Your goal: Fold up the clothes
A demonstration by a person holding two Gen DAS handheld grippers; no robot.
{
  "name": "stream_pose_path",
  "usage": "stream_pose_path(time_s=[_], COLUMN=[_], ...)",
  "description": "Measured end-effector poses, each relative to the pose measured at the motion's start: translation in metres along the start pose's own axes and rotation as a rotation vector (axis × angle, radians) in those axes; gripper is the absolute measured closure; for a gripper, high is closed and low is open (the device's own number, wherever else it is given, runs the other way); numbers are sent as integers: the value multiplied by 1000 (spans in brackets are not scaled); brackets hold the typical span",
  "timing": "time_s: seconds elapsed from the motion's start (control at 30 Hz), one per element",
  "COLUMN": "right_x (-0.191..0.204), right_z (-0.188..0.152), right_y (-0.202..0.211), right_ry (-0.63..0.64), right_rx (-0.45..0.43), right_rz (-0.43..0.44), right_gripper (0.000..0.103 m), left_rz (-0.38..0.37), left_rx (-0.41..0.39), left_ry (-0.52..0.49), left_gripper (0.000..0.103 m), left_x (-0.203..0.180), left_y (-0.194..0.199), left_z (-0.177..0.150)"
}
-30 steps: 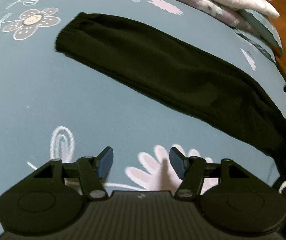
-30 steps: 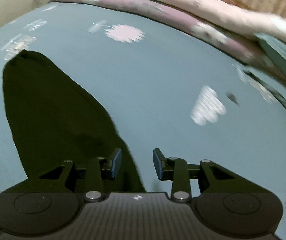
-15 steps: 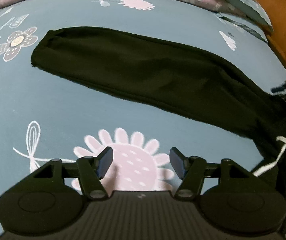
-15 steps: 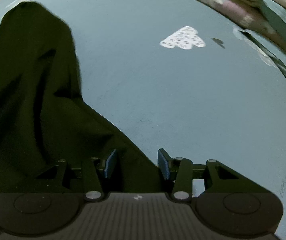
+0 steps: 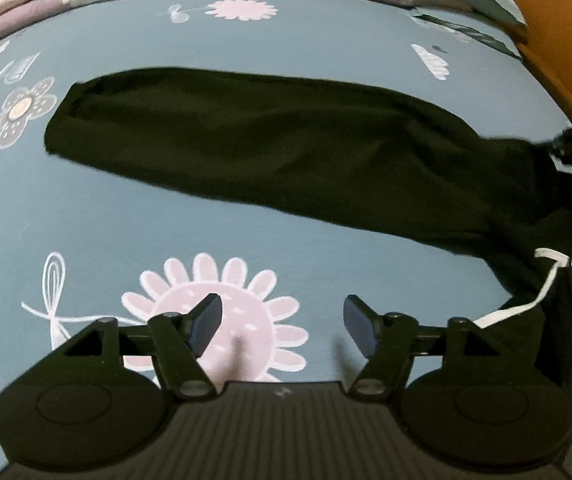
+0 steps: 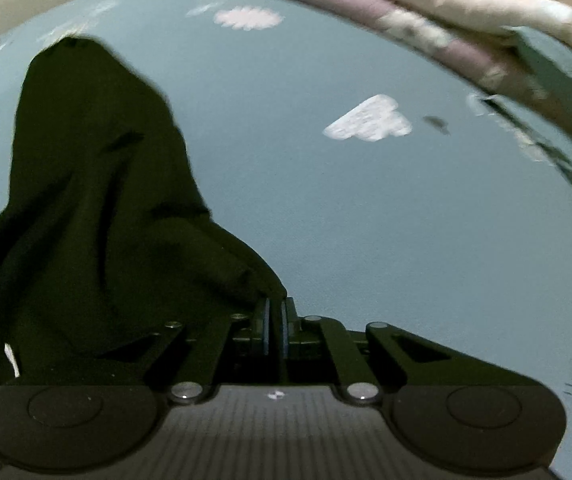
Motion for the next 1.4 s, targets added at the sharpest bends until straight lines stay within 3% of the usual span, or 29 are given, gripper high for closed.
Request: stream_pose_path(time_s=[0.13,0.3,0.4,0.53,0.67,0.9,1.03,1.2,1.4], right_x=[-21,-23,-23,-19,-10,25,63,122,206], right_z=[-1,-8,-10,-5,21,93,153,233,326], right_y=[16,0,-18,-3,23,44,32,-13,-79], right_ry=[-85,-146,-164,-199,-187,-183,-142,-47,78], right_rx=[-51,-5,48,18,-48,-179,-214,-190,-142], right_rz=[-53,-100,-153,-164,-131,33,114,194,304], right_gripper=[97,95,84,79,66,66,66,66,64], left_rz=[-9,-19,-22,-27,-31,-69,-98,-139,-207], left_rx=[-14,-15,-15,-22,-34,-105,-140,-160,-192], left_ry=[-3,19,38,74,121,255,369,544,645], left_gripper=[35,35,35,35,35,37,38,40,40], left_x=[-2,2,8,21,40,99,151,221,269], left_y=[5,6,5,5,2,-3,-15,-44,-77], left_z=[1,-2,-2,-3,0,28,50,66,78])
Point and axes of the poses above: each gripper's, at about its wrist camera, not at the fingertips, and y roughly against the way its jaws point, x to its left, z to its top, the point moved 6 cm from there along -y, roughly the way its jaws point, and after that the axes turned 1 degree about x, right-handed, at the moved point
